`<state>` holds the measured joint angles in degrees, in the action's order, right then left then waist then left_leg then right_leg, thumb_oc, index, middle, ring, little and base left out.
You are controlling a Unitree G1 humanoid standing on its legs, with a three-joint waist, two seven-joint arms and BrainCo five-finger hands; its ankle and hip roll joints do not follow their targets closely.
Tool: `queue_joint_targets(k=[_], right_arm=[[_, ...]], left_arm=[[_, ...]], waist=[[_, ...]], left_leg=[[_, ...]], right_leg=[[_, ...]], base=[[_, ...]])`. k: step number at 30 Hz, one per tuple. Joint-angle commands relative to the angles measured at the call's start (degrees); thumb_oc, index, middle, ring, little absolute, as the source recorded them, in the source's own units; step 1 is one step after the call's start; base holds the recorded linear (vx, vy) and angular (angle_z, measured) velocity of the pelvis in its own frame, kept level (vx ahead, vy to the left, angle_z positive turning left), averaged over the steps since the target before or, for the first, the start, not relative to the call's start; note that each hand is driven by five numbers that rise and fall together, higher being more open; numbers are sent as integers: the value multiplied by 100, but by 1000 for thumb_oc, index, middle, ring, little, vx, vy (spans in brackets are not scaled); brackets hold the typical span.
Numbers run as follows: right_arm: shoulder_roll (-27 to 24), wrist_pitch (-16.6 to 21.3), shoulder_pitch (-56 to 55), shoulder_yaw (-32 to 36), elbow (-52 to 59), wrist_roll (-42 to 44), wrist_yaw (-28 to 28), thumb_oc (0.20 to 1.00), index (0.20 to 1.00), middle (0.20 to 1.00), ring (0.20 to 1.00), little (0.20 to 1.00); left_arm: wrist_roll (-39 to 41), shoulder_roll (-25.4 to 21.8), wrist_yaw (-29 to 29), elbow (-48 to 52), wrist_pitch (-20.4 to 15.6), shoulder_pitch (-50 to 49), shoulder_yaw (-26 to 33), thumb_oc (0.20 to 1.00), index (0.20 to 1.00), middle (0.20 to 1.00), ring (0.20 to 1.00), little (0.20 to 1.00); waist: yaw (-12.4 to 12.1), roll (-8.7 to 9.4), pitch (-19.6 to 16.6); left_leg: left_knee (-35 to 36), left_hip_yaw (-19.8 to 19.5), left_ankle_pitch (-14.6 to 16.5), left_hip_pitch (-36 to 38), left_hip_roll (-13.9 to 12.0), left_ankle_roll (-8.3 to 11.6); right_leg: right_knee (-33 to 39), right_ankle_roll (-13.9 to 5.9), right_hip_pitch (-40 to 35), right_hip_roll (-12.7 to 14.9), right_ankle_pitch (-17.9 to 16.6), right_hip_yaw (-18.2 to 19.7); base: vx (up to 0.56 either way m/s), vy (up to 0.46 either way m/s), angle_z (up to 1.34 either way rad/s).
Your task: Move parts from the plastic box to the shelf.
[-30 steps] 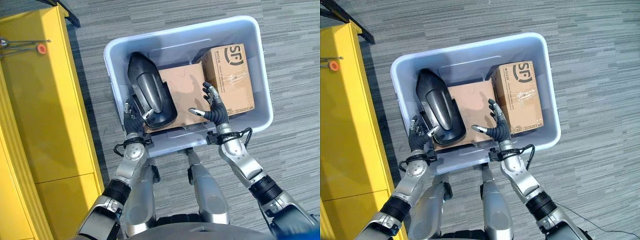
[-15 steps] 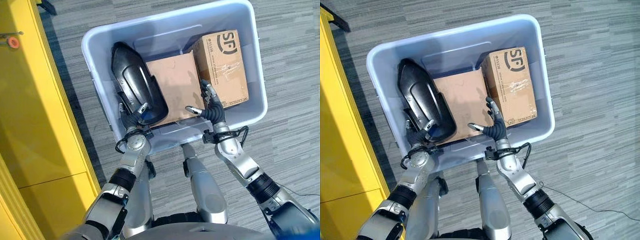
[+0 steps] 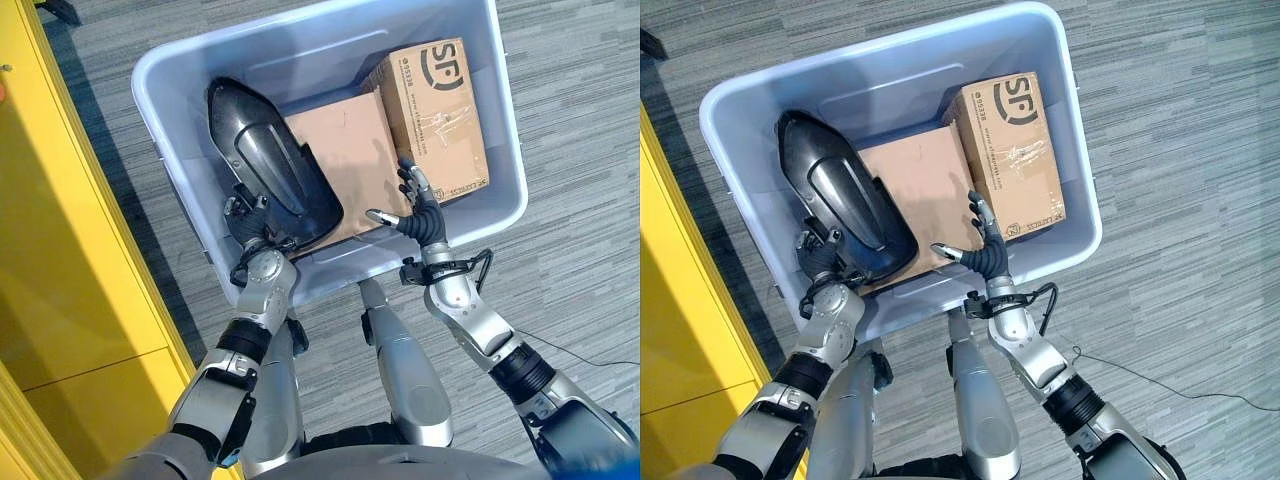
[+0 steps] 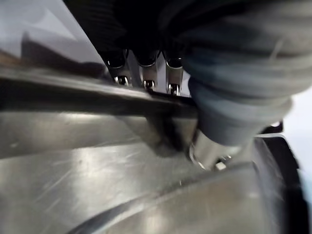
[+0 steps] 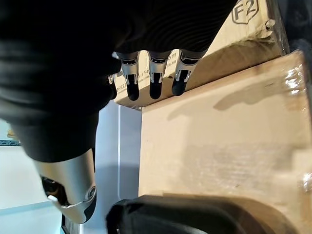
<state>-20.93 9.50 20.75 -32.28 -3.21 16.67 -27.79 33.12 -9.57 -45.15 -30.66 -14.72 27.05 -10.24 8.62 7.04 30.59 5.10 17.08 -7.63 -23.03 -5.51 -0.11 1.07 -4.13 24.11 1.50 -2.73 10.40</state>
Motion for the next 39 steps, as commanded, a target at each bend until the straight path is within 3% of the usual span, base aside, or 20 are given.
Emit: queue_joint_targets(k=[1,15,25,31,39], right_arm=[[63,197,-56,206,430,41,-23,1000,1000,1000,1000,1000],[33,279,-234,349,354,178,25,1000,1000,1000,1000,1000],[-30,324,-375,504,251,235,255,1000,1000,1000,1000,1000],[-74,364,-540,641,220,277,530,1000,1000,1000,1000,1000],[-186,363,-799,955,123,396,1030,1000,1000,1000,1000,1000]], left_arm=[[-47,244,219,-160,-108,212,-118,200,200,200,200,200],[-337,39,127,182,-112,-56,45,200,200,200,200,200],[-974,-345,150,1030,-206,-431,294,200,200,200,200,200],[-1529,-606,328,1688,-212,-765,476,200,200,200,200,200],[-2254,-1069,1019,2508,-177,-1523,731,200,200,200,200,200]], waist=[[-27,223,-79],[-115,6,-312],[-217,-232,-678],[-272,-379,-955],[-380,-638,-1329]], left_leg=[[-10,-53,-144,358,-450,575],[-10,-134,-58,614,-390,558],[-10,-189,25,893,-351,552],[-10,-220,91,1137,-325,548],[-10,-348,146,1494,-302,538]], right_leg=[[-69,-250,-21,318,-297,-397],[-94,-231,-283,378,-173,-485],[-154,-210,-552,420,-64,-521],[-155,-202,-810,462,16,-567],[-104,-189,-1263,510,143,-697]], base=[[0,0,0],[0,0,0],[13,6,2],[32,9,5],[24,-10,8]])
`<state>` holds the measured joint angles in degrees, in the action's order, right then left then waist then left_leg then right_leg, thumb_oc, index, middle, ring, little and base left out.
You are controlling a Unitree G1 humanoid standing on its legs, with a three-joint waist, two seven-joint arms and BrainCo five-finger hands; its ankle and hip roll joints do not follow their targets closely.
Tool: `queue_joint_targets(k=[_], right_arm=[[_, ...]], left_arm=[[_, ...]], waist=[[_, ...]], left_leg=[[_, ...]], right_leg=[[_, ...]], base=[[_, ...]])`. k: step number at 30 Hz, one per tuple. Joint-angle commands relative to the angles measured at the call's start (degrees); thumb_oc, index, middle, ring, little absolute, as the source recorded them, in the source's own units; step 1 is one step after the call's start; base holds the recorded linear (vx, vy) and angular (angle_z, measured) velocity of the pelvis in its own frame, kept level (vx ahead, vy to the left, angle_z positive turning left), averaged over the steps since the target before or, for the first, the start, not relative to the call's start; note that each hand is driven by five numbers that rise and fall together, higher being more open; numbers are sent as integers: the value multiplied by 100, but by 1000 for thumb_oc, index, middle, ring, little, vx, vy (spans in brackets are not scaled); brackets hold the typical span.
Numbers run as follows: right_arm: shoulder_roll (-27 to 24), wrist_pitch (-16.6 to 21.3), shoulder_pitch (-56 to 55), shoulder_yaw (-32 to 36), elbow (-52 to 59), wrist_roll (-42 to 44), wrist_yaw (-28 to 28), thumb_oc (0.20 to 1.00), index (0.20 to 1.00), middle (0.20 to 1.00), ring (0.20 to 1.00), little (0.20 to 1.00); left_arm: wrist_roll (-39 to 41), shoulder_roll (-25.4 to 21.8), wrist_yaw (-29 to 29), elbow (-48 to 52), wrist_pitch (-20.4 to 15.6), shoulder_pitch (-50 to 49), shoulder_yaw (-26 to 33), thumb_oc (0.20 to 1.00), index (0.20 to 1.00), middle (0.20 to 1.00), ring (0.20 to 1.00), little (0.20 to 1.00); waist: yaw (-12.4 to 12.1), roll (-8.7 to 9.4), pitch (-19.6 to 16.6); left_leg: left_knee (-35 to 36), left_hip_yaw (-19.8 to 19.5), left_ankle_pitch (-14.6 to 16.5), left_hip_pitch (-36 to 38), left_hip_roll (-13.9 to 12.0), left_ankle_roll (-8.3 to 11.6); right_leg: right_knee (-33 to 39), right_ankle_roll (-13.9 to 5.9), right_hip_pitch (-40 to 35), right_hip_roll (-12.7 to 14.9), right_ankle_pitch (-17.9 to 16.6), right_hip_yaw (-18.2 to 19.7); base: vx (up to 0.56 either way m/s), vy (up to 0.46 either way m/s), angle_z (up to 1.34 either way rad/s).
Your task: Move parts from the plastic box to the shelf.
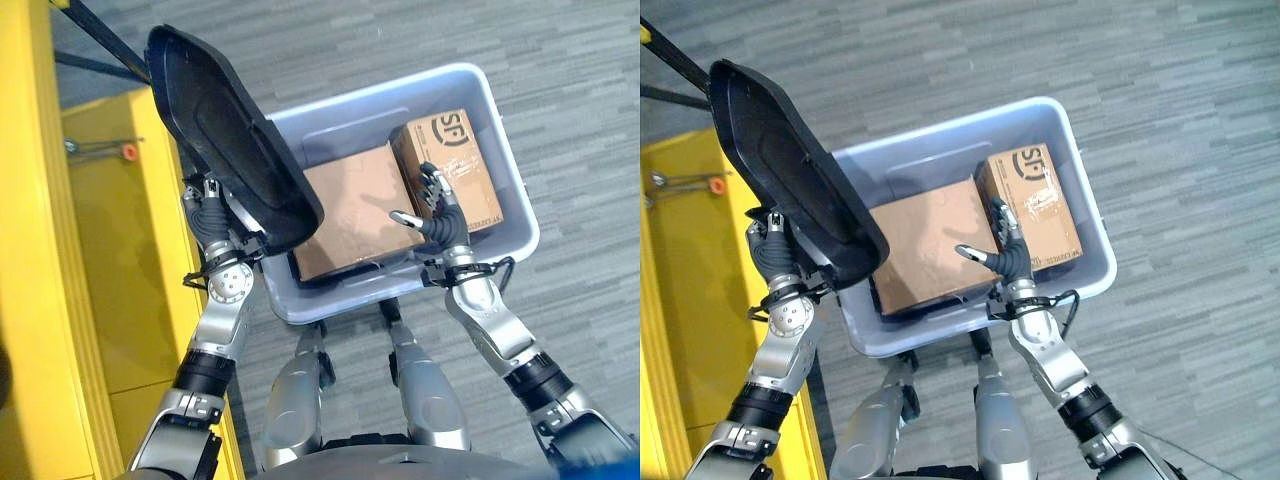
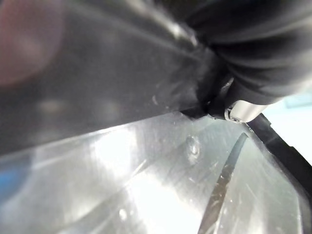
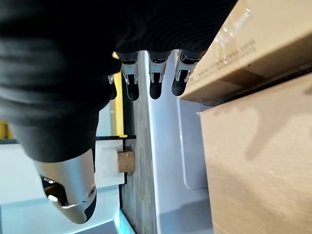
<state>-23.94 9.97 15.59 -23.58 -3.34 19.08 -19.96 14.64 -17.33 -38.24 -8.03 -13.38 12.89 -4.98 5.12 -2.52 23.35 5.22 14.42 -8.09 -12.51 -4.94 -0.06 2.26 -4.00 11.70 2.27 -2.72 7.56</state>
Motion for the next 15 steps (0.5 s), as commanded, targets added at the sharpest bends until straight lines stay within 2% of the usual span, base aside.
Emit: queue_joint_targets(k=[1,6,10,12,13,15], right_arm=[[108,295,-325,122,125,162,319,1000,1000,1000,1000,1000],[89,225,-527,231,51,194,599,1000,1000,1000,1000,1000],[107,181,-625,254,-13,221,751,1000,1000,1000,1000,1000],[83,185,-641,269,-19,188,818,1000,1000,1000,1000,1000],[53,177,-630,269,-46,172,860,1000,1000,1000,1000,1000],[55,177,-626,280,-63,171,867,1000,1000,1000,1000,1000]], left_arm=[[-433,-332,439,334,-313,-223,221,200,200,200,200,200],[-329,-425,1007,638,-346,-790,237,200,200,200,200,200],[-130,-482,1476,840,-317,-1195,121,200,200,200,200,200],[-108,-531,1641,1020,-318,-1400,97,200,200,200,200,200],[16,-519,1789,1085,-304,-1542,58,200,200,200,200,200],[40,-533,1870,1088,-284,-1611,31,200,200,200,200,200]], waist=[[-49,284,-654],[-135,158,-803],[-233,69,-851],[-284,20,-840],[-368,5,-806],[-390,5,-776]], left_leg=[[-22,-103,195,495,-361,535],[-62,-243,195,781,-426,543],[-96,-417,150,991,-554,557],[-123,-547,71,1049,-664,579],[-155,-726,-51,1053,-780,623],[-166,-830,-136,1023,-831,655]], right_leg=[[-234,-191,-87,431,173,-432],[-530,-100,-378,339,468,-572],[-1094,15,-506,158,871,-730],[-1520,98,-481,52,1111,-859],[-1898,218,-443,-76,1329,-1023],[-2025,268,-429,-133,1418,-1122]], base=[[35,-19,6],[30,-55,15],[-7,-107,26],[-81,-210,30],[-96,-222,35],[-96,-191,45]])
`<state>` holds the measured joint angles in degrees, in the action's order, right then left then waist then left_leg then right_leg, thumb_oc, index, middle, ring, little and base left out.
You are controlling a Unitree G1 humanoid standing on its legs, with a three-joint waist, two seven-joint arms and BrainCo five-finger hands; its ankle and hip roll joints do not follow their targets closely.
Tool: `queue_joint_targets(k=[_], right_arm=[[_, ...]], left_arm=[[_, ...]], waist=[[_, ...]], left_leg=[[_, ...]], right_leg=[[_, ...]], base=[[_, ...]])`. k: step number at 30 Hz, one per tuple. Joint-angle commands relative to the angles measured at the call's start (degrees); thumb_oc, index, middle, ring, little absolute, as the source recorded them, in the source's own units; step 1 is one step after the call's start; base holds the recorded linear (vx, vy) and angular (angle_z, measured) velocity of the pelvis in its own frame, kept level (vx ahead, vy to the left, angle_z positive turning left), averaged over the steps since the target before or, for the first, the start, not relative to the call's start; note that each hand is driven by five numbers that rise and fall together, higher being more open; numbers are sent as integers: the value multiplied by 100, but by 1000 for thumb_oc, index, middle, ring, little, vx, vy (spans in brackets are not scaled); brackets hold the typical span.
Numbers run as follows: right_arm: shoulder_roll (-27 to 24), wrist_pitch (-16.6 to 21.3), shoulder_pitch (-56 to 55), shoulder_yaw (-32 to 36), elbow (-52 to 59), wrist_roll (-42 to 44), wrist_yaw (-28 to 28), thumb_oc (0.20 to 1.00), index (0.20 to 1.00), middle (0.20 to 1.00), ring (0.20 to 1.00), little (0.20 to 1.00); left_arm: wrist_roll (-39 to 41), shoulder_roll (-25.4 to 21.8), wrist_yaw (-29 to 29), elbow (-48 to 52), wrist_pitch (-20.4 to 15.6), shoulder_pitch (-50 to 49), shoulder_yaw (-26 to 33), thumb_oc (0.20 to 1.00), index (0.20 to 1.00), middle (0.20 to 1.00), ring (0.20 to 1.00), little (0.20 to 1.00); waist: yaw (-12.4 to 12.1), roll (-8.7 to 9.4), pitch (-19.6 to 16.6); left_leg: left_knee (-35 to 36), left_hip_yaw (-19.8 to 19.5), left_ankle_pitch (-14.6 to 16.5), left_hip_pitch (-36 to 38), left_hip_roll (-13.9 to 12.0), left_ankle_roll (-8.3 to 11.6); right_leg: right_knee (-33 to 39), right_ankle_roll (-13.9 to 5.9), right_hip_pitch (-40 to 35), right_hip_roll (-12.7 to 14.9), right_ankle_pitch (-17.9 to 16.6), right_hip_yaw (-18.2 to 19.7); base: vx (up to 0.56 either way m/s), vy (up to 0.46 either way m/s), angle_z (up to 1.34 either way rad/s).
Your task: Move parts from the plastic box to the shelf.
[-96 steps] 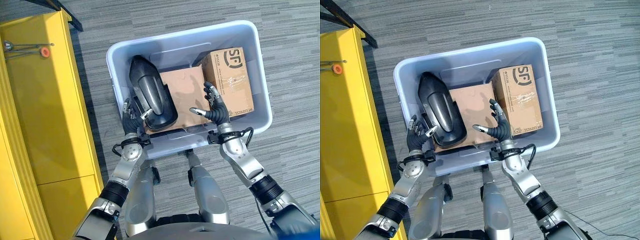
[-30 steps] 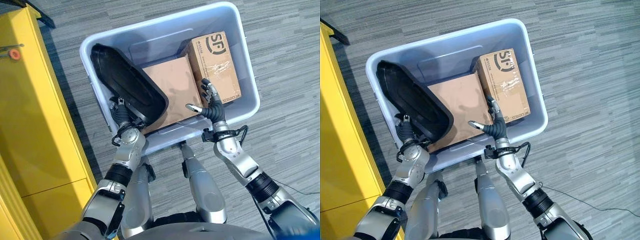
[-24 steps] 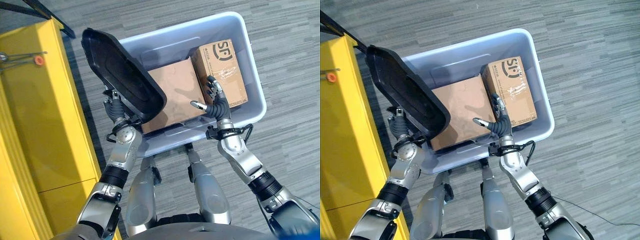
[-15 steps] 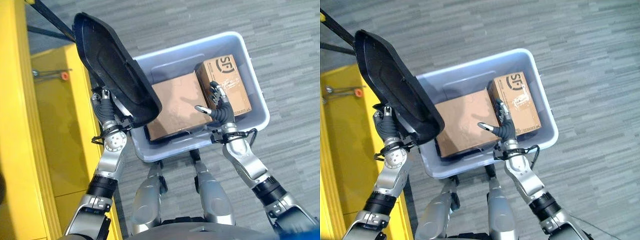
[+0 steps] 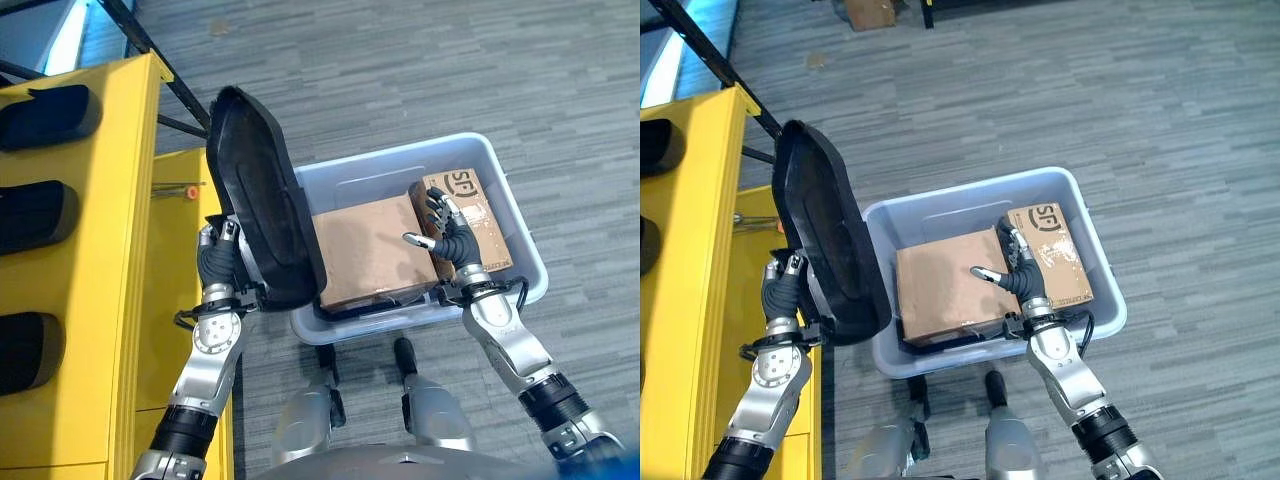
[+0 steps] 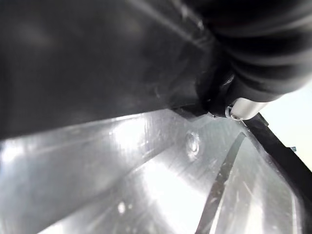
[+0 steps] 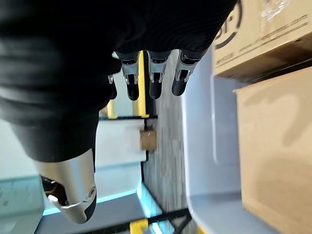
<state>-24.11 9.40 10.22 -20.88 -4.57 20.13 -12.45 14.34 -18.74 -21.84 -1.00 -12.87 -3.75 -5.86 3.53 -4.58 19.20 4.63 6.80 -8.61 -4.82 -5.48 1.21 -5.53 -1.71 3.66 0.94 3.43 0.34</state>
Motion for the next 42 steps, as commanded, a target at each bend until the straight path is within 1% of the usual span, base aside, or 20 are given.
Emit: queue_joint_targets(k=[1,4,6,7,8,10,12,13,16,17,18,20,23,31,35,36,37,38,40,42], right_arm=[[54,237,-76,18,63,60,130,1000,1000,1000,1000,1000],[11,290,107,139,-125,-29,12,1000,1000,1000,1000,1000],[-9,300,179,186,-169,-47,-44,1000,1000,1000,1000,1000],[-71,295,225,248,-201,-87,-115,1000,1000,1000,1000,1000],[-69,295,227,249,-202,-87,-115,1000,1000,1000,1000,1000],[-67,318,219,274,-193,-61,-143,1000,1000,1000,1000,1000],[-1,349,106,316,-154,94,-161,1000,1000,1000,1000,1000],[-5,351,101,319,-149,97,-161,1000,1000,1000,1000,1000],[66,281,-51,340,-181,185,-152,1000,1000,1000,1000,1000],[89,247,-114,405,-195,207,-163,1000,1000,1000,1000,1000],[86,246,-122,407,-192,208,-163,1000,1000,1000,1000,1000],[116,273,-226,477,-136,224,-204,1000,1000,1000,1000,1000],[201,266,-377,519,-165,267,-162,1000,1000,1000,1000,1000],[372,159,-333,451,-368,131,-48,1000,1000,1000,1000,1000],[440,126,-310,446,-407,82,-39,1000,1000,1000,1000,1000],[471,111,-334,506,-413,117,-15,1000,1000,1000,1000,1000],[516,114,-355,565,-479,155,-53,1000,1000,1000,1000,1000],[515,114,-355,565,-478,155,-53,1000,1000,1000,1000,1000],[555,138,-358,584,-490,217,-47,1000,1000,1000,1000,1000],[539,141,-375,556,-413,273,-3,1000,1000,1000,1000,1000]], left_arm=[[71,-400,285,403,-307,-7,113,200,200,200,200,200],[113,-356,415,306,-249,-73,29,200,200,200,200,200],[146,-340,412,221,-250,-28,12,200,200,200,200,200],[188,-328,473,241,-237,-6,16,200,200,200,200,200],[189,-329,474,244,-236,-5,17,200,200,200,200,200],[158,-322,516,271,-265,-3,-26,200,200,200,200,200],[186,-303,553,277,-215,85,-114,200,200,200,200,200],[185,-301,552,283,-214,83,-116,200,200,200,200,200],[254,-285,593,315,-165,157,-186,200,200,200,200,200],[309,-229,638,324,-149,163,-239,200,200,200,200,200],[310,-227,639,324,-149,160,-243,200,200,200,200,200],[347,-192,705,376,-124,173,-357,200,200,200,200,200],[128,-367,769,452,-113,86,-360,200,200,200,200,200],[-39,-617,747,665,-171,-169,-51,200,200,200,200,200],[-114,-704,763,740,-184,-255,47,200,200,200,200,200],[-199,-759,795,747,-192,-284,54,200,200,200,200,200],[-274,-808,785,707,-203,-236,26,200,200,200,200,200],[-275,-807,785,707,-204,-237,26,200,200,200,200,200],[-357,-829,792,705,-212,-210,28,200,200,200,200,200],[-434,-826,802,650,-218,-153,-49,200,200,200,200,200]], waist=[[-263,211,-350],[-432,214,-311],[-438,277,-294],[-449,423,-351],[-447,417,-359],[-473,534,-444],[-316,551,-671],[-305,560,-645],[-166,435,-801],[-139,350,-897],[-136,347,-906],[-104,348,-945],[-197,407,-892],[-644,668,-698],[-753,720,-642],[-770,721,-643],[-733,731,-681],[-739,733,-686],[-636,644,-756],[-495,575,-754]], left_leg=[[-108,-170,-161,221,-817,552],[37,-549,-717,-118,-890,754],[2,-423,-696,-161,-817,686],[-567,-120,-249,-103,-716,484],[-600,-128,-238,-137,-722,479],[-1266,-110,247,-39,-644,409],[-2001,102,585,540,-907,403],[-2006,141,514,506,-905,362],[-1826,16,755,1234,-949,456],[-1232,-62,1335,1406,-664,352],[-1222,-64,1339,1408,-652,336],[-962,331,1459,1380,-766,323],[-682,283,1534,1418,-606,283],[-985,-98,1817,904,27,24],[-1217,-241,1931,692,356,-63],[-1290,-359,1949,551,540,-134],[-1194,-427,1753,472,749,-255],[-1186,-421,1749,472,750,-256],[-902,-578,1623,576,825,-347],[-705,-799,1448,668,934,-433]], right_leg=[[-1343,85,379,-44,861,-507],[-1207,181,309,-94,888,-1089],[-1103,168,249,14,841,-1246],[-833,140,237,212,622,-1482],[-813,140,244,205,599,-1487],[-529,138,165,335,435,-1670],[-523,178,108,438,476,-2016],[-507,224,119,459,397,-2102],[-902,93,250,629,491,-2423],[-1016,-71,350,792,380,-2524],[-1020,-86,352,805,375,-2527],[-1057,-134,288,987,284,-2669],[-1061,-281,190,1179,107,-2824],[-332,-797,-150,1773,-785,-3083],[14,-957,-286,1972,-1169,-3038],[209,-1017,-303,2029,-1348,-2778],[238,-929,-182,2099,-1489,-2457],[230,-929,-169,2101,-1486,-2447],[102,-821,-30,1873,-1351,-1798],[-174,-708,207,1464,-1181,-1013]], base=[[-133,-253,67],[-185,-270,72],[-175,-155,107],[-193,-140,105],[-209,-158,95],[-117,-98,89],[-41,-19,105],[3,49,97],[-54,176,89],[-87,261,82],[-63,235,93],[-78,258,92],[-55,236,72],[-58,231,32],[-38,248,30],[-91,433,44],[-90,427,55],[-59,339,80],[64,257,60],[64,299,53]])
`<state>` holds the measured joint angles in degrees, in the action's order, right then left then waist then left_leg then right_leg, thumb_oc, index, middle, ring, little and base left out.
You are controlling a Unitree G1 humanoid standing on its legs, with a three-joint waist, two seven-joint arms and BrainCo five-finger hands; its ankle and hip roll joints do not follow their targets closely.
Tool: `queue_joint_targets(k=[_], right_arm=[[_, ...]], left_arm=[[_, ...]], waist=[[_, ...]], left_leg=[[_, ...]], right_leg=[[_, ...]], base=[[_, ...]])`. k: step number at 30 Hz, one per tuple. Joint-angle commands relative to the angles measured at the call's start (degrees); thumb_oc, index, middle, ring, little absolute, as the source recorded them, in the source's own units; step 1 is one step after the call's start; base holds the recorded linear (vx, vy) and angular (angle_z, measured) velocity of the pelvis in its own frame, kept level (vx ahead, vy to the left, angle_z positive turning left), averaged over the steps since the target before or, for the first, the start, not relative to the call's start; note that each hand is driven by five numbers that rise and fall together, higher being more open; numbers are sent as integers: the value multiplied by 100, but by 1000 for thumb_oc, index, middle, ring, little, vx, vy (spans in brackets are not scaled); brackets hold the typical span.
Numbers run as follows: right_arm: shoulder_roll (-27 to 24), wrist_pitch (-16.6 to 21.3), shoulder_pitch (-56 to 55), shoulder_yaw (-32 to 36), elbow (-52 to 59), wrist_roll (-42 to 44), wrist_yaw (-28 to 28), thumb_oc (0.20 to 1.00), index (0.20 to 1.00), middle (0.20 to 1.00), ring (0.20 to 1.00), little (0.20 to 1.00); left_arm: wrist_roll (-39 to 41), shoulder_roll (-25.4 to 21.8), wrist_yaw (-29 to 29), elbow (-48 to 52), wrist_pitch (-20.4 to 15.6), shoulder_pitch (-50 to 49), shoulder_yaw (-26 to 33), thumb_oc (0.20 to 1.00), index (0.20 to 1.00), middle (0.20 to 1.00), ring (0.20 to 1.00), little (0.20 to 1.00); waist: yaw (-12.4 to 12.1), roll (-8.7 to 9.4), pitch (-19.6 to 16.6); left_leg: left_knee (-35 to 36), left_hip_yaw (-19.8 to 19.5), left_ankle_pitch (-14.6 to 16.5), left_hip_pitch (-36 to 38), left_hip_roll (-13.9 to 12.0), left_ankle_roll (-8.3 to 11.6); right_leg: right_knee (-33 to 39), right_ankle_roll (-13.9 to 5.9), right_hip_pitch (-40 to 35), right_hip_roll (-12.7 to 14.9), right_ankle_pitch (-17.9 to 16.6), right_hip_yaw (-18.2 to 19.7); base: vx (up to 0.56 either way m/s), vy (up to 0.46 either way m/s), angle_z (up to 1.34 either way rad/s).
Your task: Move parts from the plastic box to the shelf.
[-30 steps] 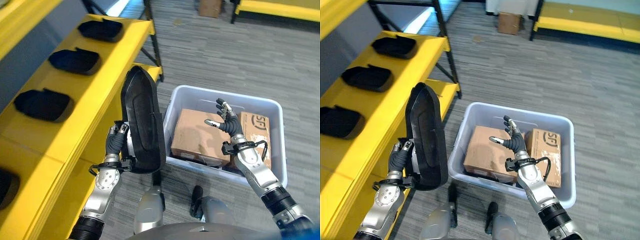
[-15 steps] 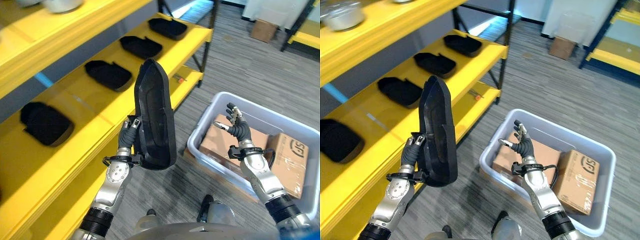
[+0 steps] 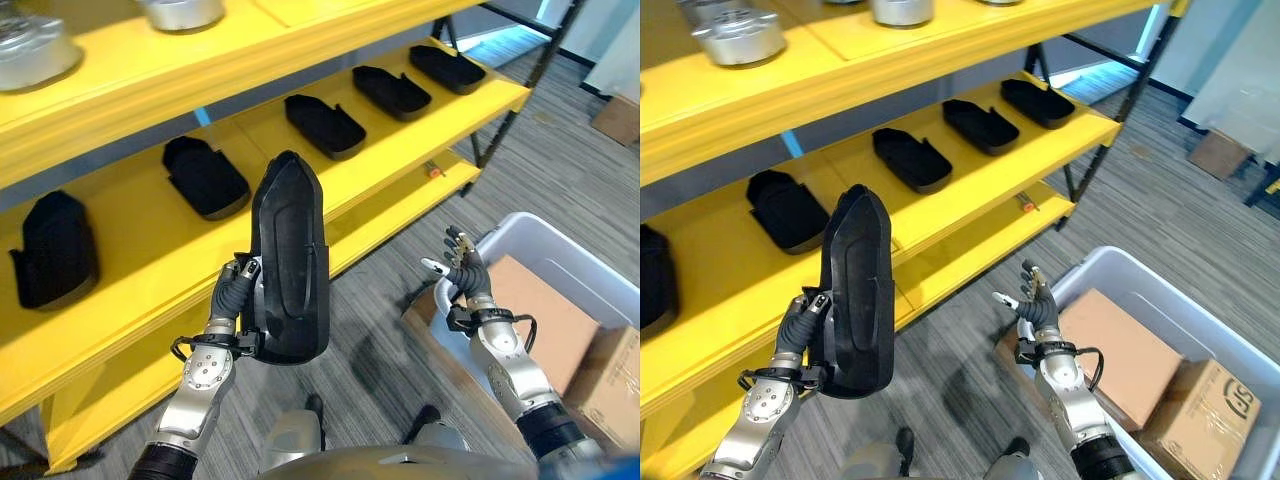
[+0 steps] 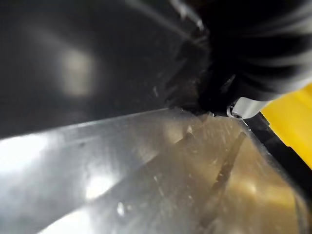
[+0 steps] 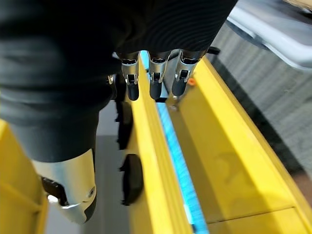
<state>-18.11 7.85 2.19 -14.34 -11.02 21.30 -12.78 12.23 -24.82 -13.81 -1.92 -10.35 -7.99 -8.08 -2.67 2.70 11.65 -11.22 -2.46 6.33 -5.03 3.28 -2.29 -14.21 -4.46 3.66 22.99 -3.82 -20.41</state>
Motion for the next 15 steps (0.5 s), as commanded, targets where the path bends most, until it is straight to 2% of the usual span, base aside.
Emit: queue_joint_targets(k=[1,2,3,4,6,7,8,9,11,13,14,15], right_arm=[[-61,296,374,-135,301,256,126,1000,1000,1000,1000,1000],[-96,284,318,-172,364,306,224,1000,1000,1000,1000,1000],[-117,278,278,-196,370,325,278,1000,1000,1000,1000,1000],[-125,273,235,-258,390,338,357,1000,1000,1000,1000,1000],[-128,296,204,-331,371,361,444,1000,1000,1000,1000,1000],[-117,305,205,-362,370,394,453,1000,1000,1000,1000,1000],[-110,310,203,-392,362,428,443,1000,1000,1000,1000,1000],[-123,317,196,-460,409,458,468,1000,1000,1000,1000,1000],[-123,316,191,-465,412,458,467,1000,1000,1000,1000,1000],[-141,314,275,-511,420,475,451,1000,1000,1000,1000,1000],[-171,305,286,-499,436,450,463,1000,1000,1000,1000,1000],[-164,317,282,-494,437,457,443,1000,1000,1000,1000,1000]], left_arm=[[-247,-213,25,702,-447,298,155,200,200,200,200,200],[-289,-232,51,703,-439,275,166,200,200,200,200,200],[-309,-243,85,731,-424,245,185,200,200,200,200,200],[-334,-256,82,751,-402,197,217,200,200,200,200,200],[-333,-259,80,782,-407,145,252,200,200,200,200,200],[-326,-232,70,758,-413,142,259,200,200,200,200,200],[-297,-198,65,754,-422,110,277,200,200,200,200,200],[-224,-158,65,856,-479,-1,334,200,200,200,200,200],[-223,-159,68,867,-474,-15,340,200,200,200,200,200],[-324,-182,43,1037,-487,-151,430,200,200,200,200,200],[-208,-127,66,1056,-501,-274,447,200,200,200,200,200],[-227,-131,72,1080,-494,-301,453,200,200,200,200,200]], waist=[[263,-185,16],[328,-180,22],[354,-157,-7],[362,-127,-15],[403,-36,-107],[417,33,-160],[401,105,-210],[355,173,-242],[354,172,-242],[280,200,-297],[191,208,-344],[167,205,-354]], left_leg=[[984,23,-136,769,70,-135],[1103,-19,-226,811,75,-159],[1156,-51,-275,816,101,-156],[1246,-100,-355,865,123,-162],[1354,-281,-515,824,208,-134],[1357,-341,-552,788,280,-120],[1370,-366,-553,776,344,-109],[1346,-427,-592,717,394,-86],[1344,-423,-590,723,391,-86],[1363,-406,-655,659,405,-85],[1274,-321,-575,620,415,-84],[1104,-315,-521,560,448,-79]], right_leg=[[359,-276,292,-1194,-106,1371],[21,-158,367,-1584,219,1419],[-67,-119,393,-1749,350,1415],[-335,-15,369,-2063,581,1325],[-447,28,409,-2506,767,1453],[-259,70,340,-2706,812,1621],[109,134,155,-2763,809,1702],[651,187,-58,-2841,695,1935],[686,187,-81,-2845,676,1941],[974,193,-187,-2852,502,2096],[1286,196,-364,-2752,436,1946],[1325,218,-416,-2738,425,1953]], base=[[29,256,75],[36,207,81],[38,139,61],[19,91,47],[8,55,36],[22,11,52],[-13,-27,54],[-12,-35,32],[-29,-23,9],[-44,-54,3],[-9,-62,-1],[-16,-52,-2]])
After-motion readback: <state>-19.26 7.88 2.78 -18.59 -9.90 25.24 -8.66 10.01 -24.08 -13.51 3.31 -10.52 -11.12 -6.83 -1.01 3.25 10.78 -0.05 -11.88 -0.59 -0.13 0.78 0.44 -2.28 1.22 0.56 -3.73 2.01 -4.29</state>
